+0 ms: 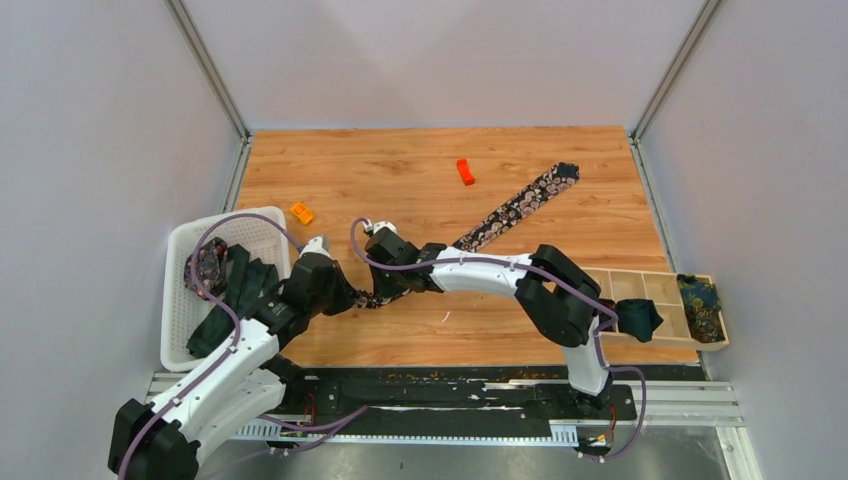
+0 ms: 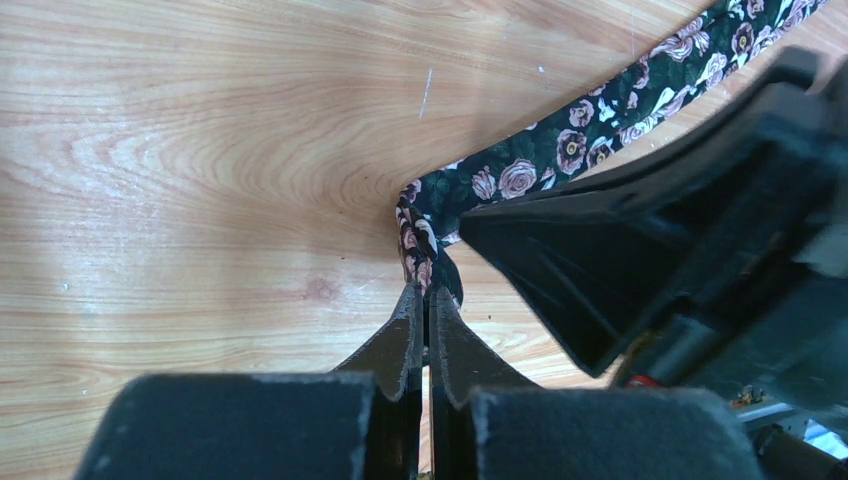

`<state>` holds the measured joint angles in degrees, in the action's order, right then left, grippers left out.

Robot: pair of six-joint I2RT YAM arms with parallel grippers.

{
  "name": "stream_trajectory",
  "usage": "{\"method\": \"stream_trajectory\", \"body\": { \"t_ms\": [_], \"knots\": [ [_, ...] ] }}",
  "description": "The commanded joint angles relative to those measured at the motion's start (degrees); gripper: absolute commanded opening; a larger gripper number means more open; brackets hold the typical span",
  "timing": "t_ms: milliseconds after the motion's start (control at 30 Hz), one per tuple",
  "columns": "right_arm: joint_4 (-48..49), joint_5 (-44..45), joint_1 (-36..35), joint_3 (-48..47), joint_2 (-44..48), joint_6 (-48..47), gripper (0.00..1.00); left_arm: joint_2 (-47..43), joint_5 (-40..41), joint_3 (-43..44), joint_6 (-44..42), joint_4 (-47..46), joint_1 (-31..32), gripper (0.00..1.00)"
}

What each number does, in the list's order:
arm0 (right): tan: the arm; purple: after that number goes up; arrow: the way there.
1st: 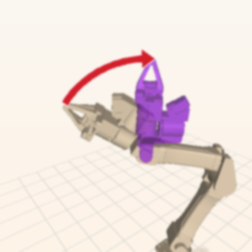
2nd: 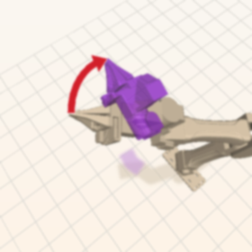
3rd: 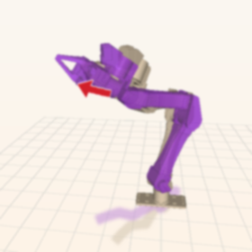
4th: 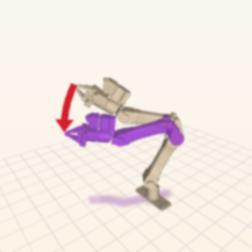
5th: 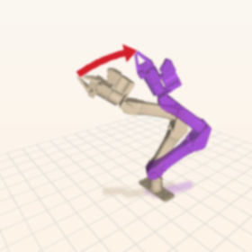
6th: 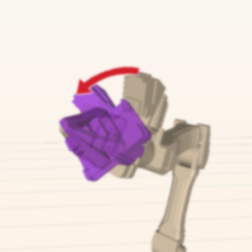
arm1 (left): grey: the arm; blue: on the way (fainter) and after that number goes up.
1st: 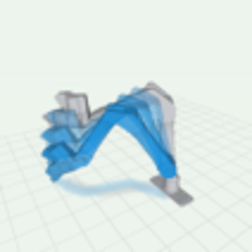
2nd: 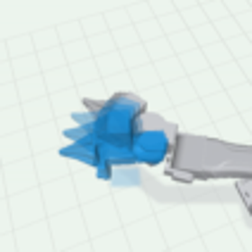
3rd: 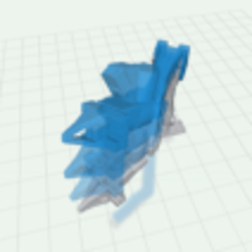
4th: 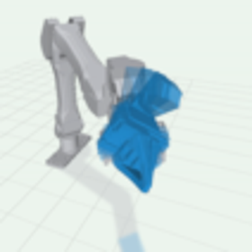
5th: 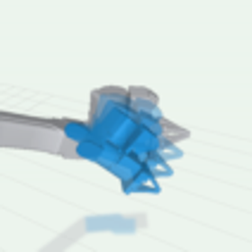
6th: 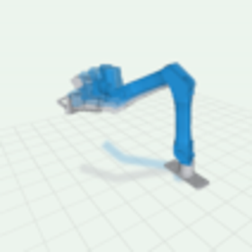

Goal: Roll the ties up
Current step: Roll the tie at the center of the board.

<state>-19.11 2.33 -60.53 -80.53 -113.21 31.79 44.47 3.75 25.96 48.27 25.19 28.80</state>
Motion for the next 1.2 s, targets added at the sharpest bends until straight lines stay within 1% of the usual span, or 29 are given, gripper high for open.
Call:
{"method": "stream_trajectory", "body": {
  "t_ms": [0, 200, 533, 1100, 1167],
  "knots": [
    [2.9, -4.3, -0.2, -2.4, -3.5, -0.6, 0.07, 0.6, 0.0, 2.6, -1.4, -2.4, -0.1, 0.0],
    [5.2, -7.1, -0.2, -1.1, -4.4, 0.2, 0.07, 2.6, -0.5, 3.1, -1.5, -3.8, -0.1, 0.0],
    [9.4, -10.9, 1.6, 3.7, -1.5, -0.7, 0.07, 8.7, -2.5, 4.4, -1.6, -8.0, -0.1, 0.0],
    [4.7, -7.8, 7.0, 14.6, 15.8, -2.9, 0.08, 20.8, -3.4, 7.4, -2.2, -13.7, -0.1, 0.0],
    [4.6, -7.8, 7.5, 15.6, 16.8, -3.1, 0.08, 22.0, -5.0, 7.4, -1.7, -14.9, -0.1, 0.0]
  ]
}}
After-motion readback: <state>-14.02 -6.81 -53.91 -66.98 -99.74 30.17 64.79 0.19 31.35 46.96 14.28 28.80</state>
